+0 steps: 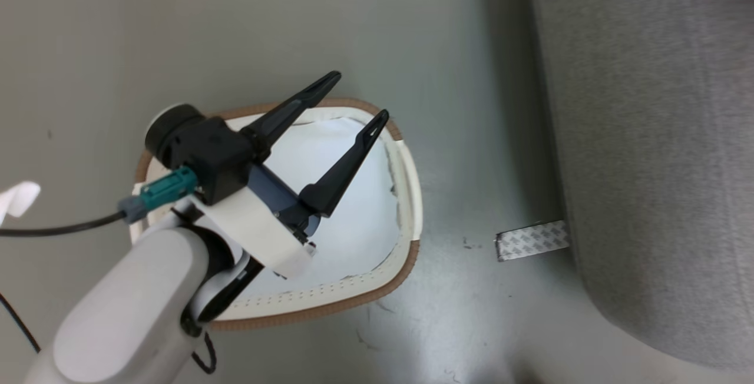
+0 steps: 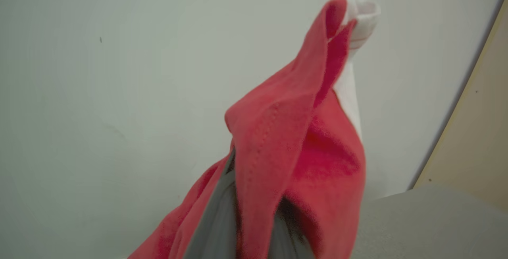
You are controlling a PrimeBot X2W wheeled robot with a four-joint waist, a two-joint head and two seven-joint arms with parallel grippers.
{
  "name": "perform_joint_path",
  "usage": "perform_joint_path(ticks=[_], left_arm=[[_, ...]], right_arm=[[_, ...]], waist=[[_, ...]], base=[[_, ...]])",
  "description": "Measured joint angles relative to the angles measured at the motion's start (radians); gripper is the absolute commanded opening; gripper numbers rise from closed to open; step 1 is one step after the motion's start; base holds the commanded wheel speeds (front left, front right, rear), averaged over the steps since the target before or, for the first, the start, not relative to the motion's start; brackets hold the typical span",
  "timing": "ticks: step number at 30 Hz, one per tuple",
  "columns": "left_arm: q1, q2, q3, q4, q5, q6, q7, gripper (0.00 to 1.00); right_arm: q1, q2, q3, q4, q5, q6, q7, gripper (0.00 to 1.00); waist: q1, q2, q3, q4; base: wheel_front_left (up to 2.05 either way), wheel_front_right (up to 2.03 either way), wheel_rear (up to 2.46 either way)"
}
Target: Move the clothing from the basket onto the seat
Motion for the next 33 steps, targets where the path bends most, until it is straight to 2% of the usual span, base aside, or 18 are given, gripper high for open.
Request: perform_joint_path(ticks=[5, 7, 8, 9, 10, 13, 17, 26, 30, 33], left_arm=[[0.04, 0.003, 0.006, 0.007, -0.01, 0.014, -0.021, 1.0], [0.057, 0.003, 0.009, 0.01, -0.016, 0.025, -0.026, 1.0], [0.066, 0.002, 0.011, 0.011, -0.024, 0.031, -0.027, 1.0], [0.074, 0.002, 0.011, 0.011, -0.029, 0.033, -0.032, 1.0], [0.083, 0.002, 0.012, 0.012, -0.032, 0.037, -0.034, 1.0], [0.112, 0.003, 0.015, 0.017, -0.042, 0.047, -0.044, 1.0], [0.156, 0.016, 0.039, 0.043, -0.045, 0.08, -0.086, 1.0], [0.299, 0.026, 0.135, 0.16, -0.067, 0.142, -0.23, 1.0], [0.372, -0.023, 0.204, 0.214, -0.083, 0.15, -0.25, 1.0], [0.417, -0.078, 0.273, 0.221, -0.066, 0.137, -0.251, 1.0]], right_arm=[[0.108, 0.055, -0.151, 0.098, -0.063, 0.0, -0.057, 0.0], [0.162, 0.079, -0.205, 0.136, -0.071, 0.0, -0.091, 0.14], [0.189, 0.089, -0.231, 0.154, -0.073, 0.0, -0.105, 0.32], [0.215, 0.1, -0.256, 0.171, -0.077, 0.0, -0.116, 0.69], [0.245, 0.113, -0.275, 0.188, -0.083, 0.0, -0.127, 1.0], [0.318, 0.156, -0.304, 0.218, -0.096, 0.0, -0.156, 1.0], [0.422, 0.211, -0.239, 0.195, -0.091, 0.0, -0.168, 1.0], [0.743, 0.276, -0.077, -0.189, -0.116, 0.0, -0.171, 1.0], [0.87, 0.284, -0.003, -0.275, -0.116, 0.0, -0.173, 1.0], [0.937, 0.287, 0.052, -0.295, -0.09, 0.0, -0.173, 1.0]], waist=[[-0.0001, 0.0, 0.015, 0.022], [-0.0001, 0.0, 0.004, 0.016], [-0.0002, 0.0, -0.002, 0.011], [-0.0002, 0.0, -0.009, 0.008], [-0.0002, 0.0, -0.017, 0.004], [-0.0002, 0.0, -0.041, -0.003], [-0.0002, 0.0, -0.082, -0.01], [-0.0003, 0.0, -0.226, -0.007], [-0.0005, -0.0001, -0.311, 0.007], [-0.0005, 0.0, -0.376, 0.025]], base=[[0.0, 0.0, 0.0], [0.0, 0.0, 0.0], [0.0, 0.0, 0.0], [0.0, 0.0, 0.0], [0.0, 0.0, 0.0], [0.0, 0.0, 0.0], [0.0, 0.0, 0.0], [0.0, 0.0, 0.0], [0.0, 0.0, 0.0], [0.0, 0.0, 0.0]])
